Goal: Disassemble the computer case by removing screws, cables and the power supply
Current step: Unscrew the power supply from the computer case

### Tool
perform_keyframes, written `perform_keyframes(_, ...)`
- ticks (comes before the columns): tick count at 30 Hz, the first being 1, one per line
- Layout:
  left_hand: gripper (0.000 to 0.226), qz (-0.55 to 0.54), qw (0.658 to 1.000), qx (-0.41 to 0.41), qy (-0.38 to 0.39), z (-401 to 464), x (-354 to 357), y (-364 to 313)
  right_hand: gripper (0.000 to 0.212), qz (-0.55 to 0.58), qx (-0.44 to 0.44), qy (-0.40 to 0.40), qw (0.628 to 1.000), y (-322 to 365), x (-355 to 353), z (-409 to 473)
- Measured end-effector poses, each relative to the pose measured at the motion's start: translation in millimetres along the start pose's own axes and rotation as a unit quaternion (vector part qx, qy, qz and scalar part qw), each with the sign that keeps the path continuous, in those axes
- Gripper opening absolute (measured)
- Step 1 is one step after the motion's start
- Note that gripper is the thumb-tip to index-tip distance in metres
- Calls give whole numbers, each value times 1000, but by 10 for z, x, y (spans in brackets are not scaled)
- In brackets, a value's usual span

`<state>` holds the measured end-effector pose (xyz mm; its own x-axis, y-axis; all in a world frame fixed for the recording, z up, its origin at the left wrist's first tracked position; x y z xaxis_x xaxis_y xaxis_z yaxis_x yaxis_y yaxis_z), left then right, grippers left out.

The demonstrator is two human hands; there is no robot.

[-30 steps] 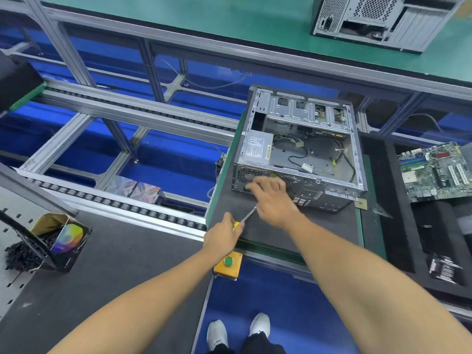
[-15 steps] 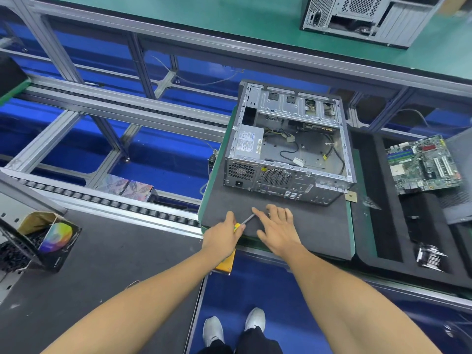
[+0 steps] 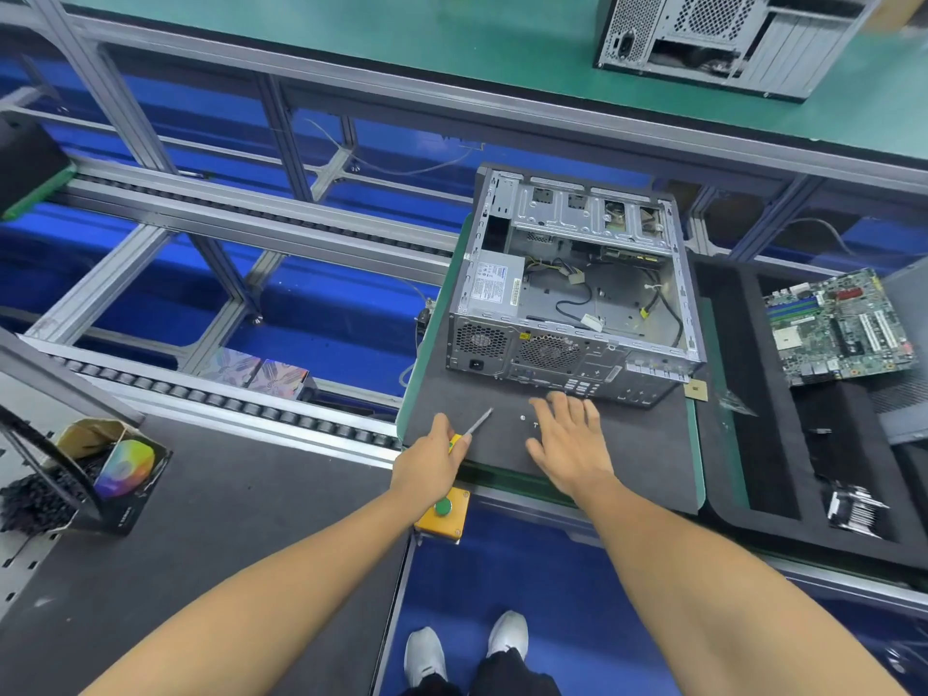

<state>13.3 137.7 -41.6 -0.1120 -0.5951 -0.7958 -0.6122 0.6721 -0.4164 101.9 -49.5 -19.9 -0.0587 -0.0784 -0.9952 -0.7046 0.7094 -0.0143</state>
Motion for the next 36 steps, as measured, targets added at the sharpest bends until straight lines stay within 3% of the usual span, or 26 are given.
perform_keyframes(5,36,-22,1000,-11,4,42,-35,-137,62,-42,-86,-179,979,127,-650,347)
perform_keyframes(11,38,-24,999,-38,6,94,-4,-332,65,-43,-133,-217,966,110,-1138,733)
perform_keyframes(14,37,-33,997,-61,19,140,45,-375,64,14,-141,-192,971,4,-1254,909)
perform_keyframes(20,35,-58,994,-89,36,201,134,-386,75,49,-169,-48,983,-192,-1151,1181)
perform_keyframes(36,33,-61,994,-85,19,248,175,-400,70,87,-169,-55,980,-214,-1158,1203)
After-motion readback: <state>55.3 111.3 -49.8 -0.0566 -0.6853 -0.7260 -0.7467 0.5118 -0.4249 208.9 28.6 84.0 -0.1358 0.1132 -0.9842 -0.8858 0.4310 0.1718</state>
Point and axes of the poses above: each hand's wrist, its own z-axis towards the middle knuckle, its own x-axis out of the palm, y = z × x, the point moved 8 cm from there along z, towards the middle knuckle, and after that the axes turned 15 degrees about -x, right-handed, at the moved point
